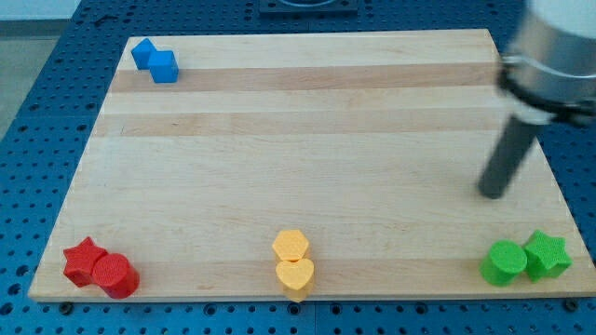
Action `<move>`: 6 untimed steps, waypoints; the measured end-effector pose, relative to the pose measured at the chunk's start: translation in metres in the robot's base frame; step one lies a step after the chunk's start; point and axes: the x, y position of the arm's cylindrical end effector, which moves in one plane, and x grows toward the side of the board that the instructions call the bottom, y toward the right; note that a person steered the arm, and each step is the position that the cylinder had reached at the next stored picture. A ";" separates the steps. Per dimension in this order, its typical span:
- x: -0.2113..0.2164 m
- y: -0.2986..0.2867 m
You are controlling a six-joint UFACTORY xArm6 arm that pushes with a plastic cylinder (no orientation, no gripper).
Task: Move your arm towards the bottom right
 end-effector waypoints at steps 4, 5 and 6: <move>0.048 0.062; 0.076 0.066; 0.076 0.066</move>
